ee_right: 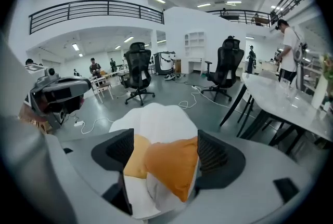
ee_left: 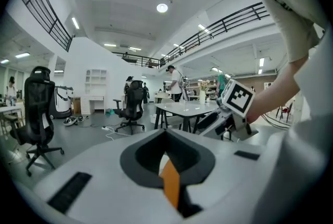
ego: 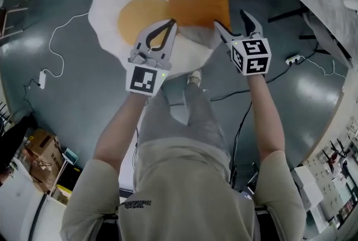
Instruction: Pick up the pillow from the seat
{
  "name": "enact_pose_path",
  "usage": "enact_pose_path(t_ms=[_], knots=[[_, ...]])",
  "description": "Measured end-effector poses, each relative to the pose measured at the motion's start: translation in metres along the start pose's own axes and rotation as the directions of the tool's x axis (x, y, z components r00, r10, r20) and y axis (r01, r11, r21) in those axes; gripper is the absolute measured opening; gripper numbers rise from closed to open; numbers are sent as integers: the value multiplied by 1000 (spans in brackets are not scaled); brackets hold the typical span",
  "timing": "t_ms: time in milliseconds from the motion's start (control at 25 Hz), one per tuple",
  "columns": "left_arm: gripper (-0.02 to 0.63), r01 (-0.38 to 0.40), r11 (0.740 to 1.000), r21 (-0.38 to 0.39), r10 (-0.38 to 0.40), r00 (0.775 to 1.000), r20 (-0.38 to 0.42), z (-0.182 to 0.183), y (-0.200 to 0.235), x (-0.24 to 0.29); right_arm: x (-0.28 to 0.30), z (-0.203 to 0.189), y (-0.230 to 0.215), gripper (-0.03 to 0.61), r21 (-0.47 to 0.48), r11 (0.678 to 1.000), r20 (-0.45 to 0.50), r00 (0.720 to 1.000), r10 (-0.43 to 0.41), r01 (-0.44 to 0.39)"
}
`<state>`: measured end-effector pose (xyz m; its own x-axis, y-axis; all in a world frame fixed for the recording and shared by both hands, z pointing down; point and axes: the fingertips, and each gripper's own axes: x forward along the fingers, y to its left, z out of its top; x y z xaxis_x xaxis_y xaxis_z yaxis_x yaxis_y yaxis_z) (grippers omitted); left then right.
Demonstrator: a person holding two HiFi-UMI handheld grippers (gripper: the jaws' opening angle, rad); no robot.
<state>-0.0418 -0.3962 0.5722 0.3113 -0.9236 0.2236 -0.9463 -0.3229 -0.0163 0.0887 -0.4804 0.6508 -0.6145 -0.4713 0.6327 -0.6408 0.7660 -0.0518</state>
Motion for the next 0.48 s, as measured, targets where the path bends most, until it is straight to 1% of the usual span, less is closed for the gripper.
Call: enact_pose_path(t_ms=[160, 280, 480], knots=[[9, 10, 998, -58, -11, 1000, -10, -45, 4, 24, 40, -36, -21, 382, 40, 999, -19, 1000, -13, 14], [9, 22, 997, -77, -23, 1000, -18, -73, 0, 47, 61, -57, -40, 384, 65, 998, -21, 1000, -13, 15], [9, 54, 994, -96, -53, 999, 12, -117, 0, 79, 98, -93, -54, 403, 72, 997, -17, 999, -31, 32]])
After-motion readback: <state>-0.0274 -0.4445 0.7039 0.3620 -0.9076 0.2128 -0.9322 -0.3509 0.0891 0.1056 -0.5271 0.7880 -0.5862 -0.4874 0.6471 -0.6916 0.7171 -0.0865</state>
